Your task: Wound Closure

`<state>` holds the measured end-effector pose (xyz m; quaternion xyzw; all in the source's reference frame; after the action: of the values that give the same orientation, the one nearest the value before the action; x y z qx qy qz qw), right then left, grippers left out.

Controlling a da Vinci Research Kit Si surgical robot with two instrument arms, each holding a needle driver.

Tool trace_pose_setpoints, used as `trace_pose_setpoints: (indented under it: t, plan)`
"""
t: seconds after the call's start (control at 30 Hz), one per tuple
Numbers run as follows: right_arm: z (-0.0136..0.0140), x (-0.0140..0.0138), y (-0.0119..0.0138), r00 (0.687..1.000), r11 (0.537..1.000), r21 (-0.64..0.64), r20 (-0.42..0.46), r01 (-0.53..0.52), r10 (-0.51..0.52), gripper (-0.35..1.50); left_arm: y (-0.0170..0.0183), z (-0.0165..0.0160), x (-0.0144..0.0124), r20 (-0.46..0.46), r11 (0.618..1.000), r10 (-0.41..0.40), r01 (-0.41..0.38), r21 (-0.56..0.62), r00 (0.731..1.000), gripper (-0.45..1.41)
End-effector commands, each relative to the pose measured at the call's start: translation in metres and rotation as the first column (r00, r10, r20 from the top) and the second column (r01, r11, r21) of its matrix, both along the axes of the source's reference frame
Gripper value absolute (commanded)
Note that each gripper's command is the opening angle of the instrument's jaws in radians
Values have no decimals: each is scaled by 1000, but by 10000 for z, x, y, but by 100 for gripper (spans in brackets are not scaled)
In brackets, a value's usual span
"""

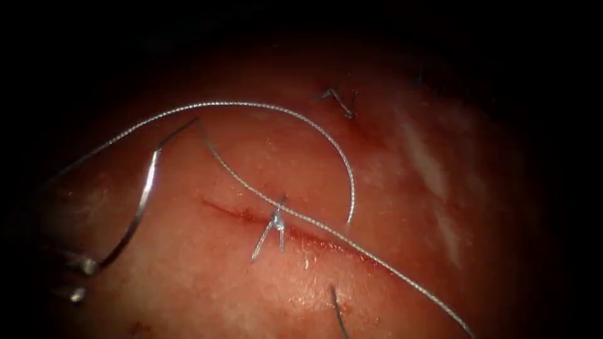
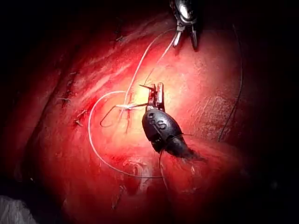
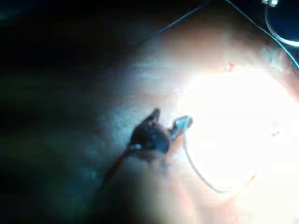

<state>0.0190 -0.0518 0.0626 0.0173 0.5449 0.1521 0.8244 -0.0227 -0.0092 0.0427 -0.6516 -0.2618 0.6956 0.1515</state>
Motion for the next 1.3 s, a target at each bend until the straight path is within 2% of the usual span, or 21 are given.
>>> trace_pose_setpoints:
  t: [0.03, 0.23, 0.4, 0.73, 1.1, 1.2, 1.3]
  plan:
    - [17, -1, 7, 1000, 1000, -2, 11, -15, 15, 108, -3, 5, -4, 2, 1000, 5, -5, -1, 1000, -45]
    - [54, -13, 35, 998, 998, -26, 44, -52, 53, 106, -2, 2, 2, -12, 1000, 6, -6, -2, 1000, -45]
    - [76, 6, 52, 994, 995, -40, 55, -89, 91, 104, -3, 5, -1, -14, 1000, 4, -4, -4, 1000, -45]
    - [92, 61, 70, 994, 992, -61, 32, -106, 108, 98, -8, 15, -15, -21, 1000, -5, 4, -21, 1000, -45]
    - [99, 82, 84, 991, 989, -71, 20, -132, 134, 91, -9, 27, -20, -26, 1000, -6, 5, -18, 1000, -45]
    - [100, 86, 86, 990, 988, -72, 20, -137, 139, 66, -10, 27, -21, -28, 1000, -4, 3, -19, 1000, -45]
    - [102, 86, 84, 995, 993, -72, 8, -97, 98, -35, -10, 27, -21, -28, 1000, -4, 3, -19, 1000, -45]
